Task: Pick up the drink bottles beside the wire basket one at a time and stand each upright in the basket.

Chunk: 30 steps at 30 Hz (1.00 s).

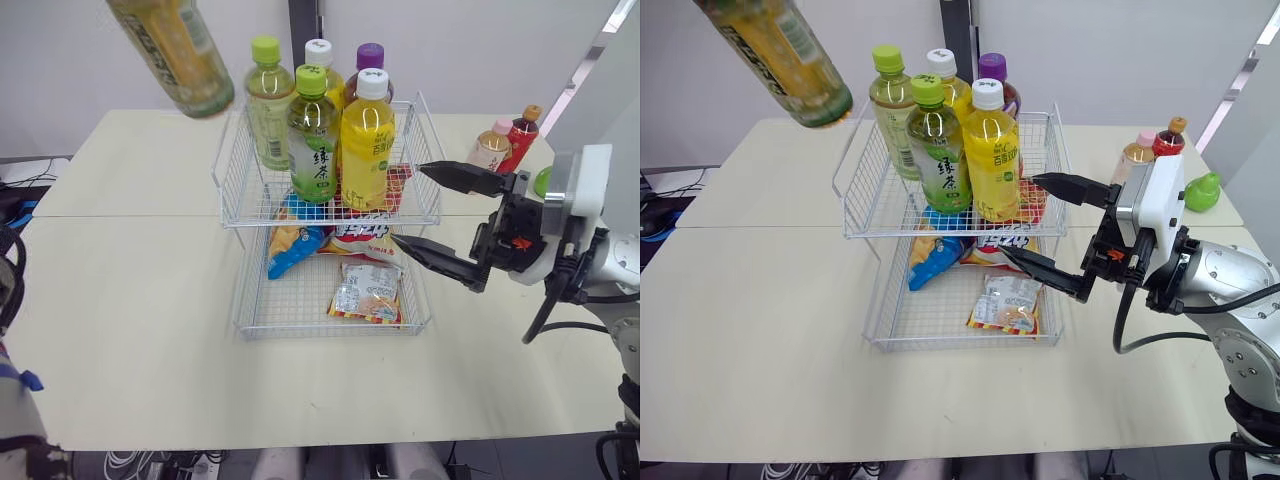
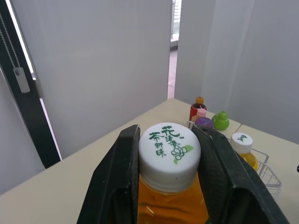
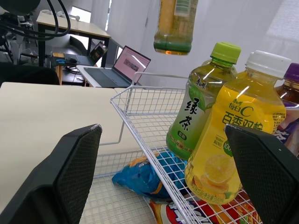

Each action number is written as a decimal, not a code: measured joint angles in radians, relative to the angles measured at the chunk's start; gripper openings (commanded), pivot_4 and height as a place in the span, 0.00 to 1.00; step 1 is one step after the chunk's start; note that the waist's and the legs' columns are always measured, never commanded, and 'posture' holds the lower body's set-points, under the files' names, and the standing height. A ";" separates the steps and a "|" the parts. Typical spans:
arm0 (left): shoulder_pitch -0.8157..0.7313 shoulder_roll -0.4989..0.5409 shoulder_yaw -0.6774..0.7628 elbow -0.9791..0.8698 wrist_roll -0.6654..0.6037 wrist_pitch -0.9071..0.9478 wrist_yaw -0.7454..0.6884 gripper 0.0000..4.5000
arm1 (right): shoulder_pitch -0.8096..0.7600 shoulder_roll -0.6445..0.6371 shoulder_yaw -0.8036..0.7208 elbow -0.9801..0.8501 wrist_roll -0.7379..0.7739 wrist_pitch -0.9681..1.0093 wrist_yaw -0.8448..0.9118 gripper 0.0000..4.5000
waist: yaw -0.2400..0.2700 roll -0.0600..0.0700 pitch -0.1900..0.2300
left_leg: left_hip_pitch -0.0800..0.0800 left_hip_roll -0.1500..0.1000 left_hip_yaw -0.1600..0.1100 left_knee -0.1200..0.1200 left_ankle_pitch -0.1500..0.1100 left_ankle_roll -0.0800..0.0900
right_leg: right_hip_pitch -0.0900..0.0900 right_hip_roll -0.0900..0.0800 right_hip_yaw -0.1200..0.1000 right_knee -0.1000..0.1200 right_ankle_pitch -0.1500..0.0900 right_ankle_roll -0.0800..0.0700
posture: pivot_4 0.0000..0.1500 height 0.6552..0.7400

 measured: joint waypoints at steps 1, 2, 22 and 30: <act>0.011 -0.012 -0.001 -0.004 0.000 0.002 -0.003 0.30 | 0.000 0.001 0.003 0.001 0.000 -0.001 0.005 1.00 | 0.000 0.000 0.000 | 0.000 0.000 0.000 0.000 0.000 0.000 | 0.000 0.000 0.000 0.000 0.000 0.000 | 1.00 1.00; 0.025 -0.026 -0.003 -0.006 0.000 0.002 -0.006 0.30 | -0.001 0.002 0.005 0.005 0.000 -0.002 0.009 1.00 | 0.000 0.000 0.000 | 0.000 0.000 0.000 0.000 0.000 0.000 | 0.000 0.000 0.000 0.000 0.002 -0.004 | 1.00 1.00; 0.257 -0.171 -0.057 -0.124 0.035 -0.108 0.001 0.30 | 0.000 -0.003 -0.013 0.010 0.013 -0.004 0.011 1.00 | 0.001 0.000 0.000 | 0.000 -0.001 0.000 0.000 0.000 0.000 | 0.000 -0.001 0.000 0.000 0.003 -0.005 | 1.00 1.00; 0.289 -0.173 -0.057 -0.159 0.038 -0.167 -0.030 0.30 | 0.000 -0.012 -0.013 0.006 0.023 0.004 0.011 1.00 | 0.001 0.000 0.000 | 0.000 -0.001 0.000 0.001 0.000 0.000 | 0.000 -0.001 0.000 0.000 0.003 -0.005 | 1.00 1.00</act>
